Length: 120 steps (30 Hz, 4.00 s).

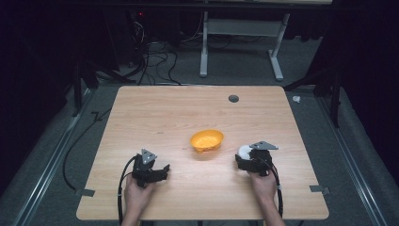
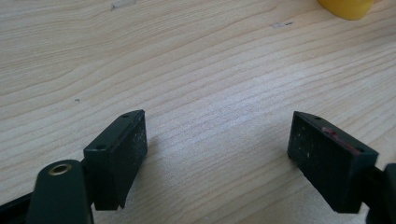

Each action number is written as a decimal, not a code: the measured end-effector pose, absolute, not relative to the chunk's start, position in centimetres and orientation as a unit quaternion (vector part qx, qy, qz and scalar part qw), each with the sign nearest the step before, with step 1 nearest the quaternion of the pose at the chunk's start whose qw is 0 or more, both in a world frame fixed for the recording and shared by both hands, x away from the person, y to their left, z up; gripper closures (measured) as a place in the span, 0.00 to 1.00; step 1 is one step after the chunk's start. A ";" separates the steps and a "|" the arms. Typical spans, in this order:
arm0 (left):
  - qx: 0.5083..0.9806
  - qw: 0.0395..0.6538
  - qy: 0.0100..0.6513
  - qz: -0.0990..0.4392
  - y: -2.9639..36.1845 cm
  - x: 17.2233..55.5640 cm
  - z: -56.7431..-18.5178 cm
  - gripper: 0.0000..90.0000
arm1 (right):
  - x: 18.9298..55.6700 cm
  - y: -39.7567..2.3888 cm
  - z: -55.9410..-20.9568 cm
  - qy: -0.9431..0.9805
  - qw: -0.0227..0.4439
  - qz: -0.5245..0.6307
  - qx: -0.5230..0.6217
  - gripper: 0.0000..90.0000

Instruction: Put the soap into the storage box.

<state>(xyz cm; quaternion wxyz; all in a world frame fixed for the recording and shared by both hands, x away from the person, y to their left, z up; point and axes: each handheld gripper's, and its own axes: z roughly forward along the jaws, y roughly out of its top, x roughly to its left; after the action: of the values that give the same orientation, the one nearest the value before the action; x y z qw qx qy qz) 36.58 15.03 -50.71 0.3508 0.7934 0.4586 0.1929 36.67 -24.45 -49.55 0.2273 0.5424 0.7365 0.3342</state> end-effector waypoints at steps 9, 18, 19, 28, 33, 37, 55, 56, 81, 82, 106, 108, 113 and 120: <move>0.793 0.351 0.459 0.193 15.0 36.6 -50.7 0.22 | 36.2 -24.4 -48.5 0.735 0.223 0.350 0.536 0.26; 0.793 0.351 0.459 0.193 15.0 36.6 -50.7 0.22 | 36.0 -23.7 -47.0 0.741 0.219 0.368 0.518 0.26; 0.793 0.351 0.458 0.193 15.0 36.6 -50.7 0.23 | 35.9 -23.6 -46.9 0.741 0.219 0.369 0.517 0.26; 0.793 0.351 0.458 0.193 15.0 36.6 -50.7 0.22 | 35.9 -22.8 -45.9 0.746 0.212 0.379 0.504 0.26; 0.793 0.351 0.458 0.193 15.0 36.6 -50.7 0.22 | 35.9 -22.3 -45.5 0.751 0.210 0.381 0.497 0.26; 0.793 0.351 0.459 0.193 15.0 36.6 -50.7 0.22 | 35.9 -22.0 -45.3 0.752 0.205 0.383 0.496 0.26; 0.793 0.351 0.459 0.193 15.0 36.6 -50.7 0.23 | 36.6 -20.2 -43.6 0.758 0.196 0.400 0.477 0.26; 0.793 0.351 0.459 0.193 15.0 36.6 -50.7 0.22 | 36.6 -20.2 -43.6 0.758 0.196 0.400 0.477 0.26; 0.794 0.351 0.458 0.192 15.0 36.6 -50.7 0.23 | 38.2 -17.8 -41.8 0.776 0.173 0.414 0.444 0.26; 0.793 0.351 0.458 0.192 15.0 36.6 -50.7 0.23 | 38.2 -17.8 -41.8 0.776 0.173 0.414 0.444 0.26; 0.794 0.351 0.458 0.192 15.0 36.6 -50.7 0.23 | 40.8 -15.4 -41.0 0.786 0.153 0.418 0.429 0.26; 0.794 0.351 0.458 0.192 15.0 36.6 -50.7 0.23 | 41.0 -15.2 -41.1 0.786 0.148 0.416 0.433 0.26; 0.794 0.351 0.458 0.192 15.0 36.6 -50.7 0.23 | 41.3 -14.9 -41.3 0.787 0.144 0.416 0.432 0.26; 0.794 0.351 0.458 0.192 15.0 36.6 -50.7 0.23 | 41.8 -14.6 -41.4 0.790 0.145 0.410 0.431 0.26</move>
<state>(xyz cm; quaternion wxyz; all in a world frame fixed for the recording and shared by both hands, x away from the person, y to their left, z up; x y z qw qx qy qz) 36.60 15.04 -50.70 0.3508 0.7938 0.4582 0.1922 41.80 -14.58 -41.36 0.1447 0.4314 0.7904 0.4102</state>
